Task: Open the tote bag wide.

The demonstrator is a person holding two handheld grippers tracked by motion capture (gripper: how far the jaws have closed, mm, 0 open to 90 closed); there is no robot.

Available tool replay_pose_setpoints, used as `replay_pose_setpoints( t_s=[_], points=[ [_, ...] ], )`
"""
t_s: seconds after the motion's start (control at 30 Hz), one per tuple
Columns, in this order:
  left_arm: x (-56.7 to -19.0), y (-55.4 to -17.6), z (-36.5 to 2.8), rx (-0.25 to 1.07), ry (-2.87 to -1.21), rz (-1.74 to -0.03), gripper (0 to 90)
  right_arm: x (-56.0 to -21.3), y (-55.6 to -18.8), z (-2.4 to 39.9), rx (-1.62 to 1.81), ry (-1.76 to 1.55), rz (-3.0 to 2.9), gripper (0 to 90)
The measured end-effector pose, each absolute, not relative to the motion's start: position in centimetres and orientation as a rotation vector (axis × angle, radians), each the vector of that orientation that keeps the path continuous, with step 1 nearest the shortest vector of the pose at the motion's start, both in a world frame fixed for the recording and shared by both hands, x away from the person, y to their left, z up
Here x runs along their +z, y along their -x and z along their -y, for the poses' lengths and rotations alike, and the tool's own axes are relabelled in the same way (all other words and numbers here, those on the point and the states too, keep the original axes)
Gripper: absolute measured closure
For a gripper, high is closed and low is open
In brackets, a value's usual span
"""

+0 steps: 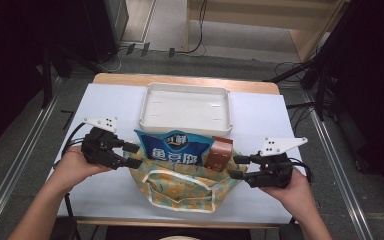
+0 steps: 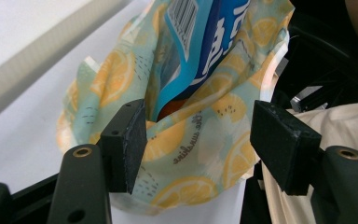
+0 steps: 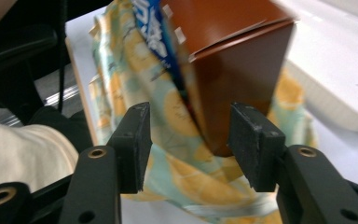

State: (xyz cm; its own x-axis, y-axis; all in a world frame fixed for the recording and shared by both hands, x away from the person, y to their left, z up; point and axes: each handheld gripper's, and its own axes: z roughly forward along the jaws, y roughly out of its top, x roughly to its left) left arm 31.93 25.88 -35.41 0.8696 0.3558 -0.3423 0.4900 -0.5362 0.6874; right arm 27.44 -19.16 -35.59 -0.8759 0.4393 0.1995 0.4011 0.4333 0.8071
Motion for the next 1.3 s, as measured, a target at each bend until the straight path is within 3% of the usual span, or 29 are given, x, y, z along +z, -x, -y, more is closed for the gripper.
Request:
replay_pose_setpoints(
  t_s=[0.13,0.4,0.57,0.63,0.7,0.77,0.83,1.3],
  points=[
    [-36.4,-32.0,-25.6,-0.215,-2.2,-0.597,36.4,-36.3,-27.0,18.8,1.449,-0.753,-2.645,41.5],
    [-37.9,-31.6,-25.2,-0.239,-2.218,-0.581,38.0,-37.8,-26.4,18.1,1.437,-0.71,-2.688,35.7],
    [-38.2,-31.3,-25.1,-0.251,-2.245,-0.58,53.3,-39.3,-26.6,17.5,1.394,-0.709,-2.716,49.0],
    [-38.4,-31.1,-25.0,-0.263,-2.256,-0.592,62.3,-39.6,-26.6,17.4,1.381,-0.703,-2.725,60.3],
    [-38.5,-31.0,-25.0,-0.269,-2.263,-0.595,72.5,-39.8,-26.6,17.3,1.374,-0.713,-2.733,78.3],
    [-38.6,-31.0,-24.9,-0.284,-2.258,-0.598,82.2,-40.1,-26.6,17.2,1.376,-0.746,-2.744,88.0],
    [-38.7,-30.8,-24.8,-0.305,-2.252,-0.594,89.8,-40.2,-26.7,17.1,1.38,-0.772,-2.764,90.0],
    [-37.4,-28.6,-25.7,-0.313,-2.203,-0.555,90.0,-39.6,-25.8,17.2,1.41,-0.745,-2.789,90.0]
  ],
)
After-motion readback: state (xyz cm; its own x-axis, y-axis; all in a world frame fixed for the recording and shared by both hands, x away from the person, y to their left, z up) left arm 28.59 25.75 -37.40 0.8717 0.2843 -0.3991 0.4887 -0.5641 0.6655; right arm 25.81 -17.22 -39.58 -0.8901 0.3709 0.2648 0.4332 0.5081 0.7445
